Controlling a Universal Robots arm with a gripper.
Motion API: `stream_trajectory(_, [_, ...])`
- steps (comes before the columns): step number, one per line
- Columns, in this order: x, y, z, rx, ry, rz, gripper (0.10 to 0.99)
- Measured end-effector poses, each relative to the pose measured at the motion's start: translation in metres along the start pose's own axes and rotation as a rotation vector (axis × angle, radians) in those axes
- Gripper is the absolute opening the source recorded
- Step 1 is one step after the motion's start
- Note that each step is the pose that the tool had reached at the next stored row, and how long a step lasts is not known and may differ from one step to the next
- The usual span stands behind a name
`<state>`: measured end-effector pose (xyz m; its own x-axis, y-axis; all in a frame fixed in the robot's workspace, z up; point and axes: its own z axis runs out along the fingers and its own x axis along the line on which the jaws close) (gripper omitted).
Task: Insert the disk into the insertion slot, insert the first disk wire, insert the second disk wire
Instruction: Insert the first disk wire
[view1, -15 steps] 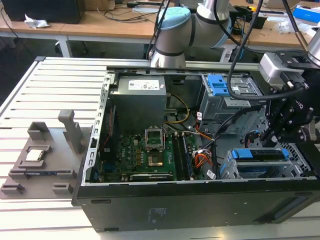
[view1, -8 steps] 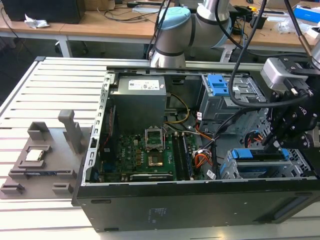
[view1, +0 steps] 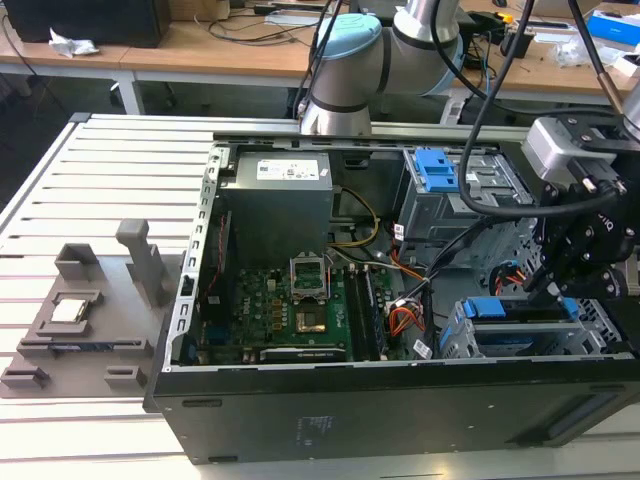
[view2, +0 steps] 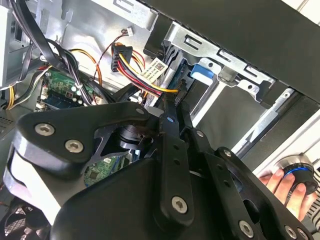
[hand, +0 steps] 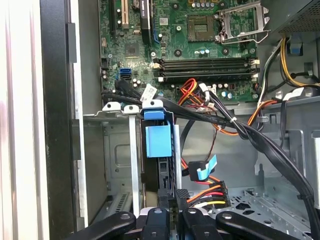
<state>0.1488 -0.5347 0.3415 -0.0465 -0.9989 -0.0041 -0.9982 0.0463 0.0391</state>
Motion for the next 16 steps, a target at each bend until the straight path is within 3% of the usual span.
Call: stream_trajectory(16, [0.0011, -0.0013, 0.0035, 0.000, -0.0001, -0.001, 0.169])
